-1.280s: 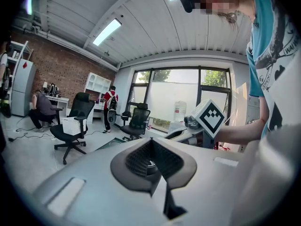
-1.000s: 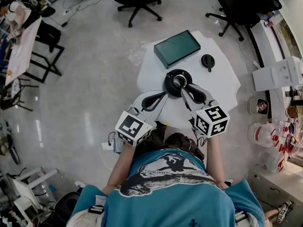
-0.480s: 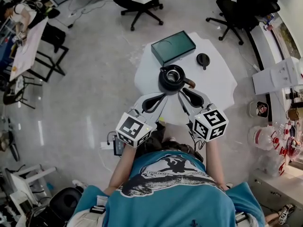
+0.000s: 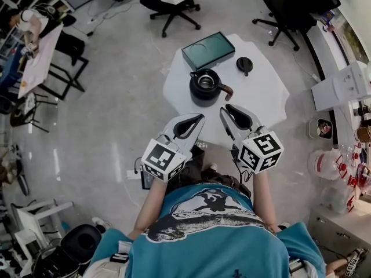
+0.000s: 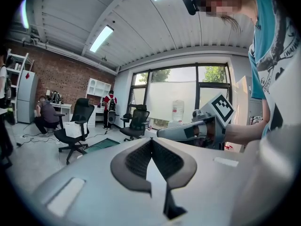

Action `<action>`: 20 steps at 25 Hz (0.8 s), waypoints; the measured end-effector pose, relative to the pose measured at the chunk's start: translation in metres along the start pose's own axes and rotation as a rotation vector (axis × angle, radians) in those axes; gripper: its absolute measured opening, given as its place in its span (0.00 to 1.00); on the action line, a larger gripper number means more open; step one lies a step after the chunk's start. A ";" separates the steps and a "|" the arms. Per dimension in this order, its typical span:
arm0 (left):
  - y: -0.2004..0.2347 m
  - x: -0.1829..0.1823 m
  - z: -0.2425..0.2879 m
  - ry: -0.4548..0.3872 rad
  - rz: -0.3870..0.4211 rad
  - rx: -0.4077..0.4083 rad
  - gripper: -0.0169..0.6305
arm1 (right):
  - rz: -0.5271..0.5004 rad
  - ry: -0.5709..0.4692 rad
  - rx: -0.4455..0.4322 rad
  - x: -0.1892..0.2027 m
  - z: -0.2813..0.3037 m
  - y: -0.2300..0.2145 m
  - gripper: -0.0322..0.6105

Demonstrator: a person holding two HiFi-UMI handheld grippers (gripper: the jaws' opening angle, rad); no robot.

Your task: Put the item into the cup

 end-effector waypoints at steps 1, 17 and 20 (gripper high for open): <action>-0.005 0.001 -0.001 0.003 0.003 0.001 0.03 | 0.002 -0.006 -0.001 0.002 -0.005 0.001 0.17; -0.084 0.025 -0.018 0.050 0.020 0.032 0.03 | 0.029 -0.041 -0.012 0.045 -0.066 0.029 0.16; -0.096 0.031 -0.023 0.052 0.024 0.034 0.03 | 0.019 -0.040 -0.016 0.053 -0.073 0.036 0.16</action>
Point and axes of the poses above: the fingertips, and each gripper's own axes: z forward along the fingers, y to its left, x out of its underside, the point moved 4 cm from there along -z, backward along the fingers, and after that the axes turned 8 degrees about y, right-handed, at the moved point
